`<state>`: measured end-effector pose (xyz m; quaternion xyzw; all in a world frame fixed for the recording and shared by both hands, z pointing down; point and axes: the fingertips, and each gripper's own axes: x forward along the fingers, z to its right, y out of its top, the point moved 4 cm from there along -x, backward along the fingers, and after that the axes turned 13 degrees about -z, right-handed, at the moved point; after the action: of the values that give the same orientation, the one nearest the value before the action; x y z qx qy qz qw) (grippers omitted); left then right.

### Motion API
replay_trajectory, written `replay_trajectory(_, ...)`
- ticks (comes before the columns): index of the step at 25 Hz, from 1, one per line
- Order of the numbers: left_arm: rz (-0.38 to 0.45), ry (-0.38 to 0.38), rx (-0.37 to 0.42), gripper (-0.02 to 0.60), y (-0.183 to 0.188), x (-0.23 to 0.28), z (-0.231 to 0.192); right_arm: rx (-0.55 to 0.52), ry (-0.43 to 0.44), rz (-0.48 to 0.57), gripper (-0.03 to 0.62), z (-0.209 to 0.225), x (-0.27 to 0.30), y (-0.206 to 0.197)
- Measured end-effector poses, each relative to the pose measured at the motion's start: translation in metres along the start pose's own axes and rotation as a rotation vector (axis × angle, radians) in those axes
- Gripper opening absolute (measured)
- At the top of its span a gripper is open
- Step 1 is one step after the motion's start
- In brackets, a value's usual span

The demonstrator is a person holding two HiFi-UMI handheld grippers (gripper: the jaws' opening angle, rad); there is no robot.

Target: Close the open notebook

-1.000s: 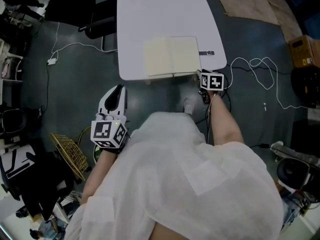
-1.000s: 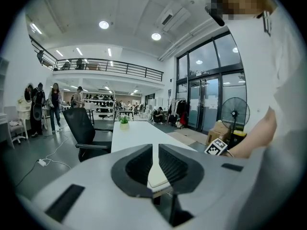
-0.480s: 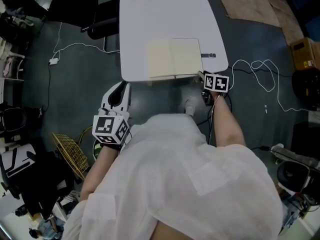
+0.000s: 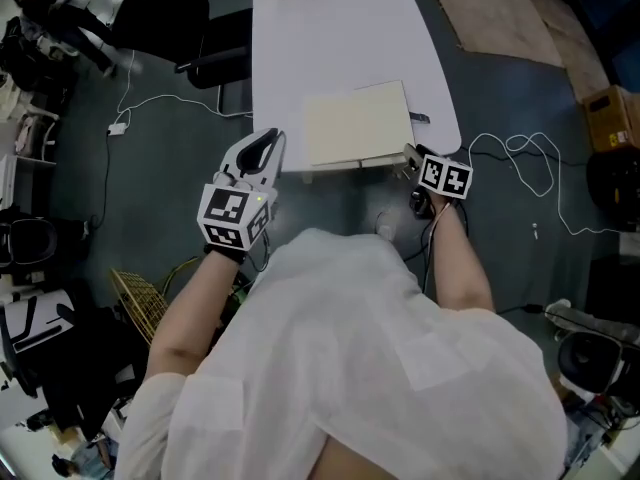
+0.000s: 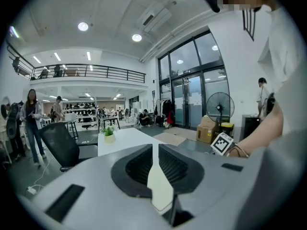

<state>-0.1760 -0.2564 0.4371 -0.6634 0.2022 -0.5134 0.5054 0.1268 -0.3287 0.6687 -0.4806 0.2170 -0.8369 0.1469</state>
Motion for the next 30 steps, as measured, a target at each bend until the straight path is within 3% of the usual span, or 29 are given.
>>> replay_trajectory(6,0.072,0.056,-0.133,0.037,0.008,-0.002,-0.007,-0.059,0.024,0.086,0.143,-0.036,-0.021,0.014)
replay_trajectory(15,0.077,0.074,-0.139,0.037,-0.006,-0.019,-0.008,-0.327,0.056,0.109,0.139,-0.114,-0.027,0.022)
replay_trajectory(30,0.072,0.111,-0.165,0.037,-0.019,-0.040,-0.021,-0.449,0.131,0.014,0.118,-0.179,0.012,0.002)
